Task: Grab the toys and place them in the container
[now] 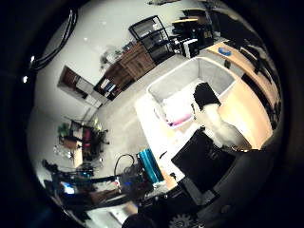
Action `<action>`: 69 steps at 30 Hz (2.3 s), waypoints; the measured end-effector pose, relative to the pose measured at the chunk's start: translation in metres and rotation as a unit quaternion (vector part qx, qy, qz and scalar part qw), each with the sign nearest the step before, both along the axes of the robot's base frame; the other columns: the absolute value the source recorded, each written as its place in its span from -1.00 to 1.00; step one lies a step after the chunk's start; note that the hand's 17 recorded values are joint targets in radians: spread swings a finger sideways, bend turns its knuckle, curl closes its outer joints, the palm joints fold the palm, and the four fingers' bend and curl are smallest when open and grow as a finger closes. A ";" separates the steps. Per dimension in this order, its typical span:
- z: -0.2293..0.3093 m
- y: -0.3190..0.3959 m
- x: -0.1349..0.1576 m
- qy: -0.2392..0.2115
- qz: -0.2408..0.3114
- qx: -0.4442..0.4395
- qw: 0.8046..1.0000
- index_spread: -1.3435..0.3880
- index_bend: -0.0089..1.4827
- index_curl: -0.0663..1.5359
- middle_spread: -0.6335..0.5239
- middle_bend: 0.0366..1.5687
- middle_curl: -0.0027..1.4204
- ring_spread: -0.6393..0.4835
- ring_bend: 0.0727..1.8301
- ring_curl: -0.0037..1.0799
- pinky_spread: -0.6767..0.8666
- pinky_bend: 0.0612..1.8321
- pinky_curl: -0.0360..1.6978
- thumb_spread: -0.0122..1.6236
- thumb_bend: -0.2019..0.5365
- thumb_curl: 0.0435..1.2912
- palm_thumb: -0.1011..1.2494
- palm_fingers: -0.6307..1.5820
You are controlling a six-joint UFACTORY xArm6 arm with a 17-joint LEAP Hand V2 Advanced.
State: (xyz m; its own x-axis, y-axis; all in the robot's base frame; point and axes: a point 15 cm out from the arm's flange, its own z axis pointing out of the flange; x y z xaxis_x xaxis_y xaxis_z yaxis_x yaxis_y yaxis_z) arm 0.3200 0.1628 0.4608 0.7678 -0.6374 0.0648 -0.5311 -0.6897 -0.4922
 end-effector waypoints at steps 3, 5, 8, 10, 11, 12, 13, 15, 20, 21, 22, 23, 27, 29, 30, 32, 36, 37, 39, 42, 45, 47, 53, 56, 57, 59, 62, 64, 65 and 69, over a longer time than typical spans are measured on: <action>0.002 -0.007 0.005 -0.005 -0.013 0.002 1.000 -0.17 -0.73 -0.50 -0.56 -0.81 -0.60 -0.57 -0.28 -0.60 -0.52 0.34 -0.88 0.19 -0.53 -0.32 0.13 -0.05; 0.001 -0.015 0.009 -0.004 -0.024 0.001 1.000 -0.17 -0.72 -0.50 -0.57 -0.81 -0.60 -0.57 -0.27 -0.60 -0.50 0.32 -0.89 0.19 -0.53 -0.32 0.13 -0.04; -0.002 -0.030 0.016 -0.001 -0.045 -0.004 0.999 -0.17 -0.72 -0.49 -0.58 -0.80 -0.60 -0.58 -0.27 -0.60 -0.49 0.30 -0.91 0.19 -0.53 -0.32 0.13 -0.02; -0.006 -0.042 0.022 0.003 -0.061 -0.007 0.998 -0.17 -0.72 -0.49 -0.58 -0.80 -0.60 -0.59 -0.27 -0.60 -0.49 0.30 -0.91 0.19 -0.52 -0.32 0.14 -0.01; -0.008 -0.050 0.026 0.006 -0.071 -0.009 0.997 -0.18 -0.72 -0.49 -0.60 -0.80 -0.60 -0.59 -0.26 -0.60 -0.48 0.29 -0.92 0.19 -0.51 -0.31 0.16 0.00; -0.011 -0.057 0.030 0.009 -0.079 -0.011 0.997 -0.18 -0.72 -0.48 -0.60 -0.80 -0.60 -0.60 -0.27 -0.60 -0.48 0.29 -0.92 0.18 -0.51 -0.31 0.17 0.00; -0.014 -0.064 0.033 0.013 -0.086 -0.015 0.996 -0.18 -0.72 -0.49 -0.60 -0.80 -0.60 -0.60 -0.26 -0.60 -0.48 0.29 -0.92 0.18 -0.51 -0.31 0.17 0.01; -0.022 -0.077 0.040 0.022 -0.100 -0.019 0.995 -0.18 -0.72 -0.48 -0.61 -0.81 -0.60 -0.61 -0.26 -0.60 -0.48 0.28 -0.93 0.18 -0.52 -0.30 0.17 0.02; -0.044 -0.114 0.060 0.054 -0.147 -0.024 0.987 -0.19 -0.69 -0.46 -0.62 -0.79 -0.60 -0.62 -0.26 -0.61 -0.42 0.21 -0.97 0.22 -0.55 -0.31 0.07 0.01; -0.049 -0.120 0.063 0.061 -0.154 -0.025 0.986 -0.19 -0.69 -0.46 -0.61 -0.79 -0.59 -0.61 -0.26 -0.61 -0.40 0.18 -0.98 0.22 -0.55 -0.32 0.05 0.01; -0.054 -0.128 0.067 0.069 -0.164 -0.025 0.984 -0.18 -0.69 -0.46 -0.62 -0.79 -0.59 -0.61 -0.26 -0.61 -0.39 0.18 -0.98 0.23 -0.55 -0.32 0.04 0.01; -0.058 -0.134 0.071 0.075 -0.171 -0.025 0.982 -0.18 -0.68 -0.46 -0.61 -0.79 -0.59 -0.61 -0.25 -0.61 -0.38 0.15 -0.98 0.23 -0.55 -0.32 0.03 0.01; -0.070 -0.153 0.081 0.093 -0.194 -0.026 0.976 -0.17 -0.67 -0.45 -0.59 -0.77 -0.57 -0.59 -0.25 -0.62 -0.30 0.04 -0.98 0.25 -0.53 -0.32 0.00 -0.01; -0.073 -0.165 0.086 0.102 -0.206 -0.026 0.973 -0.16 -0.66 -0.45 -0.58 -0.77 -0.57 -0.59 -0.26 -0.63 -0.26 0.02 -0.98 0.26 -0.53 -0.32 0.00 -0.01; -0.076 -0.169 0.086 0.108 -0.211 -0.026 0.971 -0.16 -0.67 -0.45 -0.58 -0.77 -0.57 -0.57 -0.26 -0.63 -0.25 0.00 -0.98 0.26 -0.53 -0.32 -0.01 -0.02; -0.079 -0.176 0.089 0.112 -0.218 -0.026 0.969 -0.16 -0.67 -0.44 -0.57 -0.77 -0.56 -0.56 -0.27 -0.64 -0.22 -0.02 -0.97 0.27 -0.53 -0.32 -0.02 -0.02; -0.086 -0.193 0.094 0.117 -0.237 -0.024 0.964 -0.15 -0.68 -0.45 -0.55 -0.79 -0.56 -0.55 -0.28 -0.65 -0.18 -0.04 -0.97 0.27 -0.52 -0.32 -0.02 -0.02; -0.088 -0.197 0.095 0.120 -0.241 -0.024 0.963 -0.15 -0.68 -0.45 -0.54 -0.79 -0.56 -0.54 -0.28 -0.65 -0.17 -0.05 -0.97 0.27 -0.52 -0.32 -0.02 -0.02; -0.091 -0.206 0.099 0.125 -0.250 -0.024 0.960 -0.14 -0.69 -0.45 -0.54 -0.79 -0.56 -0.53 -0.28 -0.65 -0.15 -0.06 -0.97 0.28 -0.52 -0.32 -0.02 -0.02; -0.099 -0.226 0.101 0.136 -0.268 -0.024 0.954 -0.14 -0.71 -0.45 -0.53 -0.80 -0.56 -0.53 -0.29 -0.66 -0.14 -0.07 -0.97 0.28 -0.52 -0.32 -0.02 -0.03; -0.107 -0.244 0.100 0.143 -0.280 -0.035 0.949 -0.14 -0.72 -0.45 -0.52 -0.80 -0.56 -0.52 -0.30 -0.66 -0.12 -0.08 -0.97 0.27 -0.52 -0.32 -0.02 -0.04; -0.112 -0.260 0.099 0.147 -0.292 -0.042 0.944 -0.13 -0.74 -0.46 -0.52 -0.80 -0.57 -0.51 -0.30 -0.67 -0.10 -0.08 -0.97 0.27 -0.52 -0.32 -0.01 -0.05; -0.117 -0.300 0.108 0.143 -0.317 -0.044 0.936 -0.13 -0.73 -0.46 -0.50 -0.80 -0.57 -0.50 -0.31 -0.67 -0.08 -0.09 -0.97 0.27 -0.52 -0.33 -0.01 -0.05; -0.121 -0.309 0.108 0.147 -0.324 -0.044 0.934 -0.12 -0.73 -0.46 -0.50 -0.80 -0.57 -0.49 -0.31 -0.68 -0.06 -0.09 -0.96 0.26 -0.52 -0.33 0.00 -0.05; -0.122 -0.313 0.107 0.149 -0.326 -0.043 0.933 -0.12 -0.73 -0.46 -0.50 -0.80 -0.57 -0.48 -0.31 -0.68 -0.06 -0.09 -0.96 0.26 -0.52 -0.33 0.00 -0.05; -0.126 -0.326 0.103 0.151 -0.332 -0.043 0.930 -0.12 -0.73 -0.47 -0.50 -0.80 -0.57 -0.48 -0.31 -0.67 -0.06 -0.09 -0.96 0.26 -0.52 -0.33 0.00 -0.05; -0.134 -0.339 0.099 0.159 -0.338 -0.043 0.927 -0.12 -0.73 -0.47 -0.49 -0.80 -0.57 -0.48 -0.31 -0.68 -0.05 -0.09 -0.96 0.26 -0.52 -0.33 0.01 -0.05; -0.142 -0.353 0.095 0.167 -0.345 -0.041 0.923 -0.12 -0.73 -0.47 -0.49 -0.80 -0.57 -0.48 -0.31 -0.68 -0.05 -0.10 -0.97 0.26 -0.52 -0.33 0.01 -0.05; -0.145 -0.360 0.093 0.170 -0.347 -0.041 0.921 -0.12 -0.73 -0.47 -0.49 -0.80 -0.57 -0.48 -0.32 -0.68 -0.05 -0.10 -0.96 0.26 -0.52 -0.33 0.01 -0.06; -0.154 -0.369 0.092 0.179 -0.351 -0.039 0.918 -0.12 -0.73 -0.47 -0.49 -0.80 -0.58 -0.48 -0.32 -0.68 -0.04 -0.10 -0.97 0.26 -0.52 -0.33 0.01 -0.06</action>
